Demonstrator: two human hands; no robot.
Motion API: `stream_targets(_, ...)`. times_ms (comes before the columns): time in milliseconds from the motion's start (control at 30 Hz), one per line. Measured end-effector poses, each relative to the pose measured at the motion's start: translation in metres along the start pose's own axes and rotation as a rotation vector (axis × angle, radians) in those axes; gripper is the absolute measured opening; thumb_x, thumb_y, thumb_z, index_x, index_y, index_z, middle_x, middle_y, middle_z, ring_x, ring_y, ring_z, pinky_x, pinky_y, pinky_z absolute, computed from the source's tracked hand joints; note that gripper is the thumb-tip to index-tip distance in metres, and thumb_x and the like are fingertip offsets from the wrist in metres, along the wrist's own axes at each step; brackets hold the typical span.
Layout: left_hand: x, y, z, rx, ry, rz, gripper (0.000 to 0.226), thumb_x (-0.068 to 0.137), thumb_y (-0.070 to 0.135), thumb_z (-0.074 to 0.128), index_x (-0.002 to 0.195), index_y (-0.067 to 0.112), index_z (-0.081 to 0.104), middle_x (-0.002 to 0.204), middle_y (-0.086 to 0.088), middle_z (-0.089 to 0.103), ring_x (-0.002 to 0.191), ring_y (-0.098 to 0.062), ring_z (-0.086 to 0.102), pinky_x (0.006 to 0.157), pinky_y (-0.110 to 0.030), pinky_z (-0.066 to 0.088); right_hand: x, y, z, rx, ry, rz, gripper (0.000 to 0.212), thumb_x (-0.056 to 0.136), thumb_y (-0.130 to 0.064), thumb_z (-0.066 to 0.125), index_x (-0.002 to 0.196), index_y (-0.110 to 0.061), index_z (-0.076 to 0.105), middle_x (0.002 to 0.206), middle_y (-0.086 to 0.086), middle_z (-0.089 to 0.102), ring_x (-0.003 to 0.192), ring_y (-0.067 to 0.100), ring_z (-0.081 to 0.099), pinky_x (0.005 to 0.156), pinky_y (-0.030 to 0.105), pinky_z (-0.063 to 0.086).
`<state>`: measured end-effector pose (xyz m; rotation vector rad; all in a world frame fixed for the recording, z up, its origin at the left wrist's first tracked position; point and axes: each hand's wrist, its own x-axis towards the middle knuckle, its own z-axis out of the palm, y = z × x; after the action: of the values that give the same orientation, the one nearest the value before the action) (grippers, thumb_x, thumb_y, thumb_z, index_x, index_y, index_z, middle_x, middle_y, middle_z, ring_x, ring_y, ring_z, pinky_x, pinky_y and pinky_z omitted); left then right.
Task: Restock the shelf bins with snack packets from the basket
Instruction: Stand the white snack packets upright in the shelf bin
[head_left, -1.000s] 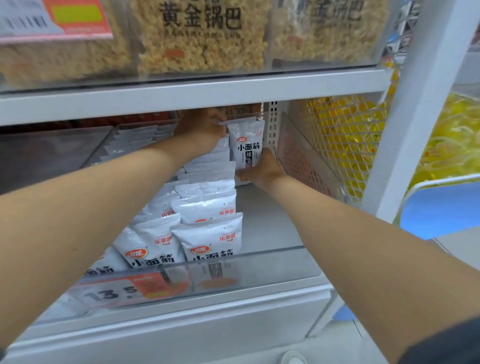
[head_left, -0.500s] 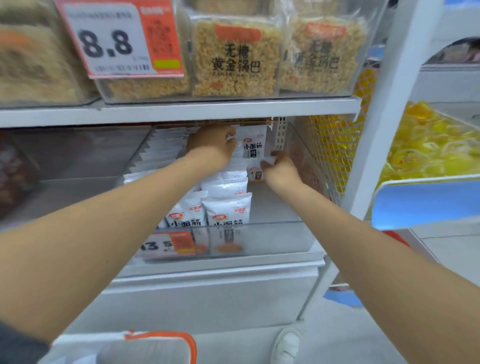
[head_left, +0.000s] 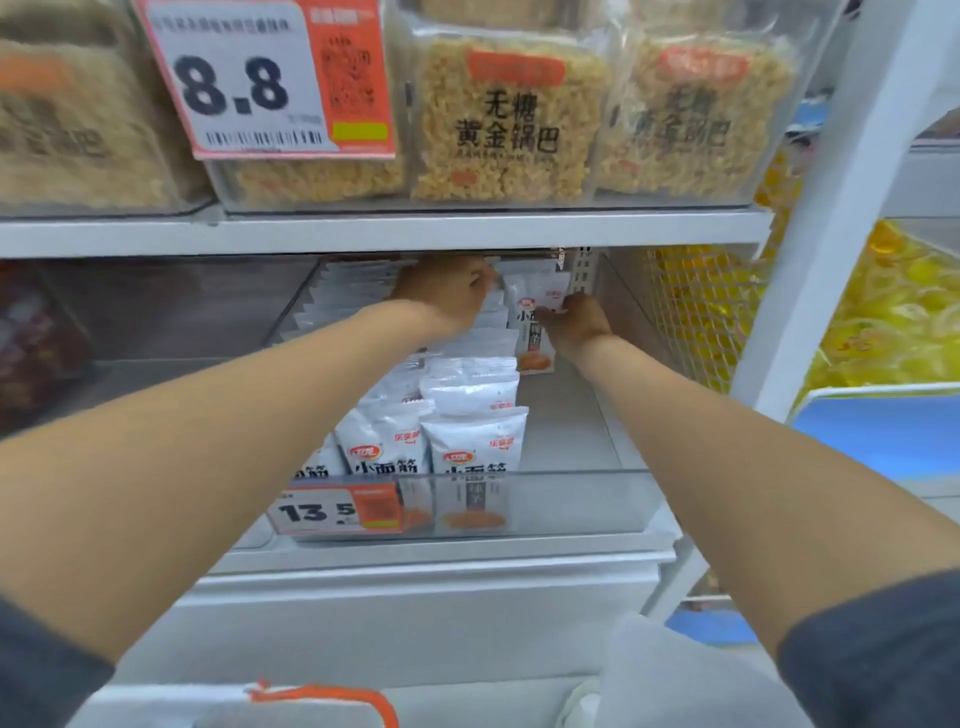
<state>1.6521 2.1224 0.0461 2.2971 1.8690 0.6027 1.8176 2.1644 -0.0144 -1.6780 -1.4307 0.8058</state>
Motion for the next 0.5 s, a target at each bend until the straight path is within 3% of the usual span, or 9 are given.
stream_targets(100,0.013,-0.004,0.007,0.012,-0.036,0.063,0.04,0.097,0.039,0.031,0.107,0.025,0.067,0.12,0.002,0.064,0.111,-0.026,0.057,0.1,-0.042,0.043,0.007,0.003,0.01,-0.001,-0.053,0.01,0.007,0.087,-0.015,0.065,0.092,-0.012,0.062,0.092,0.007,0.069,0.086,0.021,0.065,0.072,0.03,0.053)
stream_targets(167,0.019,-0.006,0.008,0.038,-0.061,0.08,0.045,0.093,0.041,0.029,0.102,0.019,0.068,0.109,-0.002,0.065,0.105,-0.026,0.057,0.099,-0.042,0.043,0.011,0.013,0.017,0.018,-0.066,0.02,0.023,0.081,-0.016,0.069,0.1,-0.007,0.06,0.096,0.009,0.068,0.084,0.019,0.063,0.066,0.03,0.052)
stream_targets(267,0.026,-0.009,0.01,0.098,-0.068,0.086,0.05,0.092,0.044,0.025,0.1,0.019,0.067,0.103,-0.003,0.063,0.102,-0.026,0.054,0.098,-0.04,0.042,0.01,0.025,0.021,0.061,0.012,-0.002,0.034,0.087,-0.017,0.065,0.119,-0.007,0.055,0.11,0.004,0.065,0.099,0.02,0.062,0.075,0.028,0.049)
stream_targets(367,0.028,-0.01,0.016,0.122,-0.106,0.091,0.047,0.102,0.041,0.026,0.107,0.014,0.064,0.122,-0.008,0.057,0.118,-0.029,0.048,0.102,-0.036,0.035,0.006,0.025,0.023,0.059,-0.004,-0.044,0.032,0.089,-0.016,0.064,0.119,-0.009,0.057,0.114,0.003,0.066,0.101,0.021,0.063,0.08,0.031,0.053)
stream_targets(433,0.026,-0.008,0.018,0.141,-0.135,0.072,0.046,0.104,0.04,0.023,0.126,0.021,0.059,0.142,-0.008,0.045,0.134,-0.029,0.036,0.109,-0.04,0.028,0.005,0.024,0.024,0.033,-0.029,-0.063,0.032,0.09,-0.015,0.064,0.12,-0.01,0.056,0.114,0.0,0.065,0.101,0.017,0.062,0.078,0.027,0.049)
stream_targets(500,0.024,-0.007,0.017,0.144,-0.136,0.066,0.045,0.105,0.039,0.022,0.135,0.028,0.052,0.15,-0.006,0.038,0.14,-0.028,0.028,0.113,-0.043,0.024,0.006,0.026,0.025,0.009,-0.04,-0.052,0.034,0.091,-0.017,0.064,0.123,-0.011,0.054,0.116,0.0,0.064,0.104,0.017,0.06,0.079,0.025,0.045)
